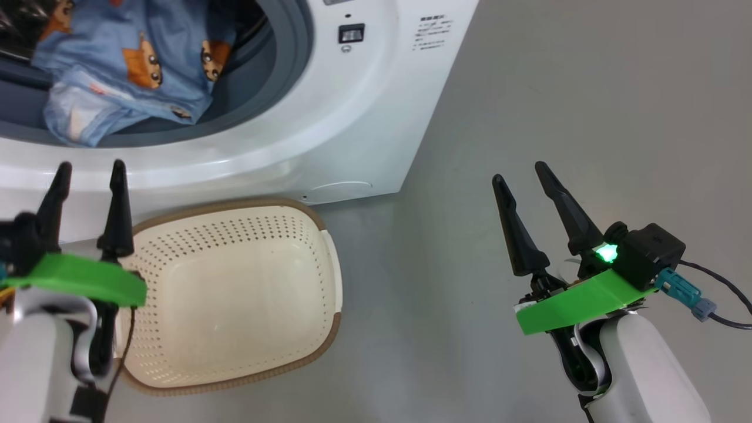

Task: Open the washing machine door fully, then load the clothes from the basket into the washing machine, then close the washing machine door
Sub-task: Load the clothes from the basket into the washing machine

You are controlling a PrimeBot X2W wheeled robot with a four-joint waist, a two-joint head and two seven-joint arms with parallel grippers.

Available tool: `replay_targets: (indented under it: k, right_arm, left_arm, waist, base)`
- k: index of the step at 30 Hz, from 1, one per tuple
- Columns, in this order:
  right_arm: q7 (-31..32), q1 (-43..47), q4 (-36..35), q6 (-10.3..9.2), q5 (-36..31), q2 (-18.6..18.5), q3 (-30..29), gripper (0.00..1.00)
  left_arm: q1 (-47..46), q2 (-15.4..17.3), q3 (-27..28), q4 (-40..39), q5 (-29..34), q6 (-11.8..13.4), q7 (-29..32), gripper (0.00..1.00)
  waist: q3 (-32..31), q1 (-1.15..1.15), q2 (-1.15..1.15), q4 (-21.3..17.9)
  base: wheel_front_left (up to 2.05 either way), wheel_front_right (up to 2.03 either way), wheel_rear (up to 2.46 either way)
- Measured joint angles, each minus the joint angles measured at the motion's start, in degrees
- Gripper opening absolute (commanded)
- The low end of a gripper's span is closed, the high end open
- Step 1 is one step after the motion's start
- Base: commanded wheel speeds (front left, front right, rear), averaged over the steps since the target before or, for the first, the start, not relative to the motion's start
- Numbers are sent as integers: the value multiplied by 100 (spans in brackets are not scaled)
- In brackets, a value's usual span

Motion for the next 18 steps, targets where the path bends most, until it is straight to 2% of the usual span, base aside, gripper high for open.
replay_targets:
  k: [7, 11, 18]
  right_arm:
    - [0, -1, -9, 0, 0, 8, 7, 100]
    - [0, -7, -45, 0, 0, 31, 35, 100]
    - [0, -75, -74, 0, 0, 58, 54, 100]
  left_arm:
    - [-902, 183, -400, 1079, -189, 0, 172, 100]
    - [-1562, 297, -631, 1767, -499, 0, 412, 100]
    - [-2539, 575, -1044, 2830, -572, 0, 672, 100]
  waist:
    - [101, 0, 0, -113]
    - [206, 0, 0, -181]
    - [463, 0, 0, -333]
  base:
    - [0, 0, 0]
    - [0, 0, 0]
    - [0, 0, 0]
